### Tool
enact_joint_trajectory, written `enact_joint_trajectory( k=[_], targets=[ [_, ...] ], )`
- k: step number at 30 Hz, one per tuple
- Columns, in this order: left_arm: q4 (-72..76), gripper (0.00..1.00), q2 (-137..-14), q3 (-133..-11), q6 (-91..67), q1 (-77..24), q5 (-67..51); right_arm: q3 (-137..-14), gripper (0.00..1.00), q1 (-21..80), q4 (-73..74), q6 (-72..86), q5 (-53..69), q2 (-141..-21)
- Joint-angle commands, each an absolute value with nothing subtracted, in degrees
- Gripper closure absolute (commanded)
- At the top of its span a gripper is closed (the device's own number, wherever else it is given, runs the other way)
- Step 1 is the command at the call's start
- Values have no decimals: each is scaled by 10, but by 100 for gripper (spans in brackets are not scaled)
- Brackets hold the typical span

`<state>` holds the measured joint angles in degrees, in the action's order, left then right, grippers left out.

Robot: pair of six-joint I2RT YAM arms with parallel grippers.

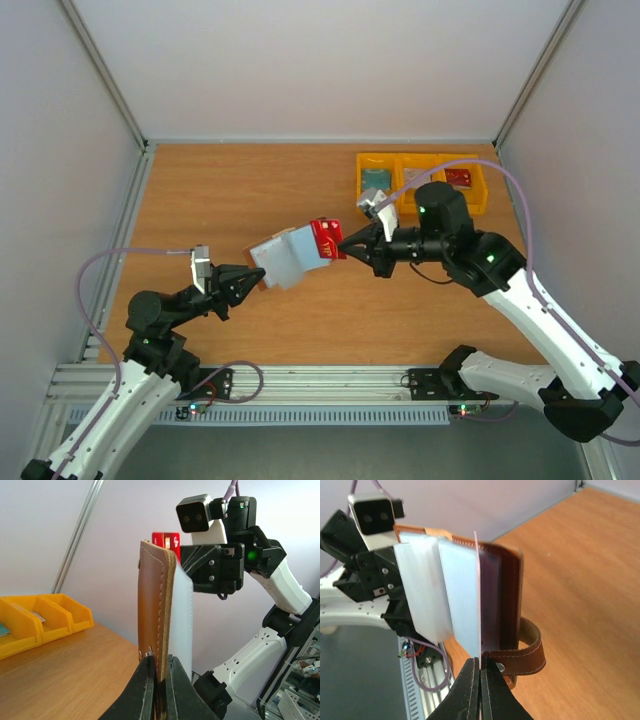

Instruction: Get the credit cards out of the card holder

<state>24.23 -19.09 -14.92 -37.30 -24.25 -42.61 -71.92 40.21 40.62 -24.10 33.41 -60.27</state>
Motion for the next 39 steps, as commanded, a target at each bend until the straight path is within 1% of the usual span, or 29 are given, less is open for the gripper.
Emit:
enact_joint_trajectory(
  k=[1, 4, 6, 8, 10, 13, 16, 18, 20, 22, 25, 28, 32, 39],
  targets=[
    [273, 100, -182, -147, -370, -246, -416, -745, 99, 385, 415, -244, 356, -591],
    [269, 100, -181, -149, -369, -246, -415, -747, 99, 385, 397, -233, 395, -600],
    [261, 100, -177, -149, -368, -246, -411, -750, 99, 382, 382, -222, 385, -594],
    [253, 100, -172, -148, -364, -246, -403, -756, 99, 352, 360, -188, 365, -592],
    [249, 100, -171, -147, -359, -246, -395, -763, 99, 292, 329, -128, 343, -595],
    [246, 100, -171, -146, -355, -246, -388, -755, 99, 175, 287, -18, 276, -609],
    [248, 100, -177, -144, -356, -246, -380, -735, 99, 50, 256, 156, 227, -643],
    [245, 100, -178, -145, -356, -247, -376, -697, 99, -25, 189, 253, 220, -672],
    [240, 100, -174, -145, -355, -246, -375, -659, 99, -62, 107, 326, 179, -702],
    [233, 100, -171, -144, -349, -246, -370, -653, 99, -75, 74, 348, 122, -740],
    [223, 100, -167, -144, -337, -245, -366, -690, 99, -89, 57, 362, 62, -812],
    [218, 100, -168, -141, -325, -244, -361, -738, 99, -114, 50, 400, 52, -911],
    [219, 100, -173, -141, -315, -244, -357, -784, 99, -125, 55, 433, 32, -1005],
    [196, 100, -164, -139, -288, -243, -325, -814, 99, -128, 47, 472, 46, -1093]
  ],
)
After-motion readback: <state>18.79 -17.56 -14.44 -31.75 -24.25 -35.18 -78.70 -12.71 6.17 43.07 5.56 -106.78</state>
